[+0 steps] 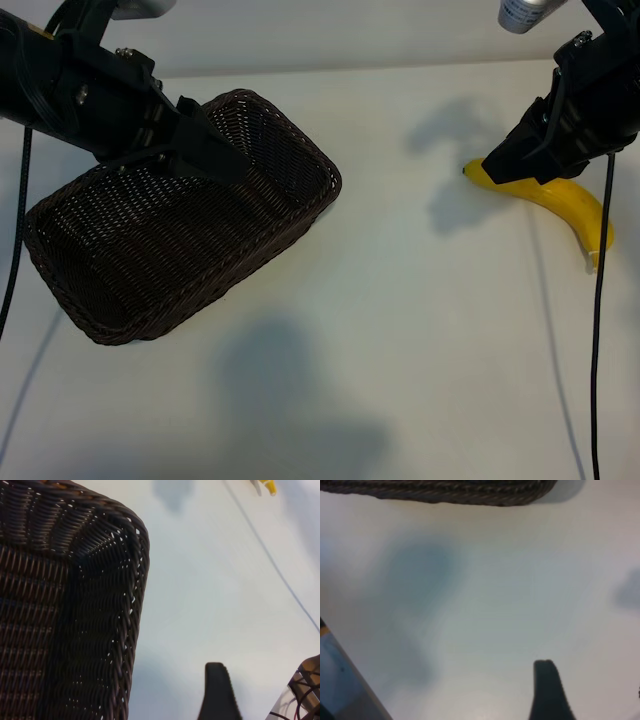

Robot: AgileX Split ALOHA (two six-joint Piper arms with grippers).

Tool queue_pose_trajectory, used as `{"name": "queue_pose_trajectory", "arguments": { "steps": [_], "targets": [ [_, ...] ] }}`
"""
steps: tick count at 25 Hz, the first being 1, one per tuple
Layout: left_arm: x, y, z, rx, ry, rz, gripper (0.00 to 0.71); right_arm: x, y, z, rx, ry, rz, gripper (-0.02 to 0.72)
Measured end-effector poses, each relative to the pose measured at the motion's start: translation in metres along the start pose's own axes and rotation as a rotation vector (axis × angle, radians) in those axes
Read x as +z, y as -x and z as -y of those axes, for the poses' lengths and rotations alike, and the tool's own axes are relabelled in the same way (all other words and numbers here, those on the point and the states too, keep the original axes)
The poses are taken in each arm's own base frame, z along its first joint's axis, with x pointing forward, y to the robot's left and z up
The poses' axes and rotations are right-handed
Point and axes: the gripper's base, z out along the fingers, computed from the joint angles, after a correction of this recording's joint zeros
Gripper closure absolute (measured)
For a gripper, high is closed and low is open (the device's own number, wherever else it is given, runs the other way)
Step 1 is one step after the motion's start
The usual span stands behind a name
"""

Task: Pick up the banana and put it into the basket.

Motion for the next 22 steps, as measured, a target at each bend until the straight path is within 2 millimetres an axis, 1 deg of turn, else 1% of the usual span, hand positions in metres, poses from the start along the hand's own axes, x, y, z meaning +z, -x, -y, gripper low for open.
{"name": "queue_pose_trajectory", "arguments": {
  "steps": [22],
  "targets": [
    [0.0000,0.0003,-0.0001,0.002,0.001,0.003,0.202,0.0000,0.0000,0.0000,0.026,0.000,0.000,0.267]
  ]
}}
